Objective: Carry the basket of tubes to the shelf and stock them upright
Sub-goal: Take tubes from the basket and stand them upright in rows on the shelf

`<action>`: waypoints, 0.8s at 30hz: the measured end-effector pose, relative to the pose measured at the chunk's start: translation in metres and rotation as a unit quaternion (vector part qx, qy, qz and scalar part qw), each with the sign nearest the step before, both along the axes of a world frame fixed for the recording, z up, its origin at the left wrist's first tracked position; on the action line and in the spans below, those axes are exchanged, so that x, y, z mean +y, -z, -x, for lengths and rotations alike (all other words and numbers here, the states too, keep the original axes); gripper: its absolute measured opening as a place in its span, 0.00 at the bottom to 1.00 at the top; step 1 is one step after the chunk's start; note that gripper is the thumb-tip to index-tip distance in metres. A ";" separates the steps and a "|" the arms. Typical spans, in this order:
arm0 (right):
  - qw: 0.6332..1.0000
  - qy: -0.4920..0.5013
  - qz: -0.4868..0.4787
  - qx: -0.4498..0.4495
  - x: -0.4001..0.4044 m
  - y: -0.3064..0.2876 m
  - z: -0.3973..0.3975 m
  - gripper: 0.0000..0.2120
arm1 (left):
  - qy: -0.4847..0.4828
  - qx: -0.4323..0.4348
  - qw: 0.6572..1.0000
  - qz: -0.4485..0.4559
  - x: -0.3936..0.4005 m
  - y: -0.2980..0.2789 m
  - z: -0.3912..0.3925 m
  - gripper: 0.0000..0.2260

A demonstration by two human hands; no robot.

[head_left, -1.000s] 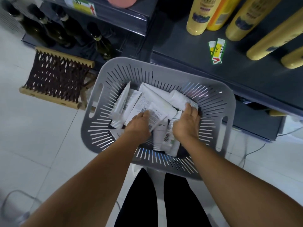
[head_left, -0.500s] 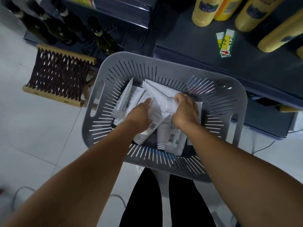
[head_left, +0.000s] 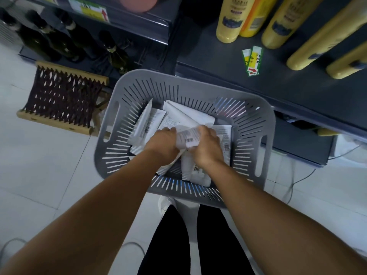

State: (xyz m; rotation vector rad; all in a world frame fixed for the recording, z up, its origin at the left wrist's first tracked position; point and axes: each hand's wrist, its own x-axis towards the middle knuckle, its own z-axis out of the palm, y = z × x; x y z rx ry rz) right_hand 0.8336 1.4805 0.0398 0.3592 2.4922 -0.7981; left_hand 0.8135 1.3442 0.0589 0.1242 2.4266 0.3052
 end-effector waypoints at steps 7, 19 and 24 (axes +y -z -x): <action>0.967 0.095 -0.034 -0.233 0.002 0.015 -0.010 0.43 | -0.142 -0.010 0.989 0.031 -0.014 -0.003 -0.003 0.27; 0.964 0.137 -0.033 -0.226 0.008 -0.002 -0.004 0.21 | -0.248 0.035 0.966 -0.062 -0.016 -0.030 -0.007 0.29; 0.972 0.188 0.067 -0.124 0.020 -0.058 0.002 0.16 | -0.280 0.073 0.946 -0.147 -0.008 -0.072 -0.005 0.28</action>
